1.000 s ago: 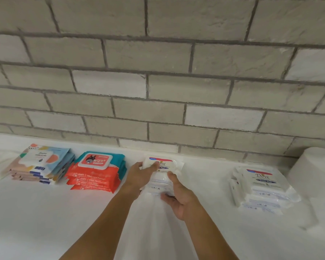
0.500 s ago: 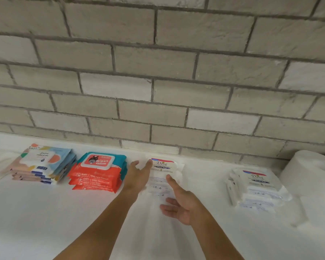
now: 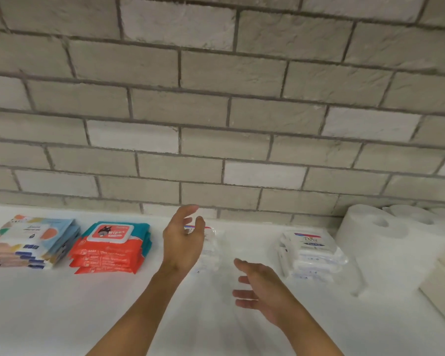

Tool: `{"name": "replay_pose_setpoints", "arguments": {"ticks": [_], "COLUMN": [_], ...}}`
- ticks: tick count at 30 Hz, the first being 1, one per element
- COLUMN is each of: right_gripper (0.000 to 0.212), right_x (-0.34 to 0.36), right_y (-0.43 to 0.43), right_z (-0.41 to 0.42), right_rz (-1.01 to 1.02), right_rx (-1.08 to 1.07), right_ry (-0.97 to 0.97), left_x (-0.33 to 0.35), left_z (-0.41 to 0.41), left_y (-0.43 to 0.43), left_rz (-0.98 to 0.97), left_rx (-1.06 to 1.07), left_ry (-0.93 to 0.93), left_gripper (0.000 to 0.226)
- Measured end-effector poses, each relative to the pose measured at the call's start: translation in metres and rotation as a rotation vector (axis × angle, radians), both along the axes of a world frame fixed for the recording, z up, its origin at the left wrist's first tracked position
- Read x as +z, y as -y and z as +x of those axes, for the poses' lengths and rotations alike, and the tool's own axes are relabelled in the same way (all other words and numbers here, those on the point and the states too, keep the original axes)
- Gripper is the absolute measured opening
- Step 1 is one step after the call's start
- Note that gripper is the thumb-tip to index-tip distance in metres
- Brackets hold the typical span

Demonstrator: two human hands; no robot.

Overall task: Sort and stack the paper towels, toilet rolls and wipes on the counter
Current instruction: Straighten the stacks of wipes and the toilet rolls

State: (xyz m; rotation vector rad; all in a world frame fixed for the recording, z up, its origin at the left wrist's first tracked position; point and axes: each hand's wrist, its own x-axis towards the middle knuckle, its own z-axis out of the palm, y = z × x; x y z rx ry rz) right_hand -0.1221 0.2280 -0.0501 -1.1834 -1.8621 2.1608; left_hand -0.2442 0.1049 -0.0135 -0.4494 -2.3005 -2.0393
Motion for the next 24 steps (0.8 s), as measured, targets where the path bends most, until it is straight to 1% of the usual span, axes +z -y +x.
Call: {"name": "replay_pose_setpoints", "arguments": {"ticks": [3,6,8,13,15,18,22,24], "right_gripper": [0.057,0.07,0.075,0.078,0.075,0.066,0.07,0.065], "right_x": [0.006,0.005,0.005,0.006,0.003,-0.002,-0.018,-0.027], "right_y": [-0.013,-0.031,-0.046,-0.086,-0.101,-0.118,-0.139,-0.149], "right_z": [0.021,0.042,0.054,0.075,0.078,0.079,0.073,0.067], "right_rz": [-0.008,-0.054,-0.082,-0.161,-0.187,-0.251,-0.349,-0.357], "right_rx": [-0.064,-0.183,-0.269,-0.451,-0.496,-0.528,-0.518,-0.497], "right_ry": [0.017,-0.003,-0.03,-0.071,-0.081,-0.105,-0.152,-0.182], "left_x": [0.007,0.005,0.003,-0.004,-0.009,-0.011,-0.018,-0.023], "left_z": [0.022,0.042,0.056,0.081,0.085,0.092,0.096,0.097], "left_y": [-0.026,-0.053,-0.068,-0.105,-0.121,-0.142,-0.169,-0.182], "left_rz": [-0.057,-0.117,-0.162,-0.263,-0.286,-0.315,-0.301,-0.283], "left_rx": [-0.185,-0.334,-0.396,-0.509,-0.551,-0.568,-0.548,-0.523], "left_ry": [0.074,0.176,0.201,0.294,0.378,0.451,0.553,0.59], "left_gripper": [0.024,0.031,0.039,0.052,0.06,0.068,0.075,0.074]}}
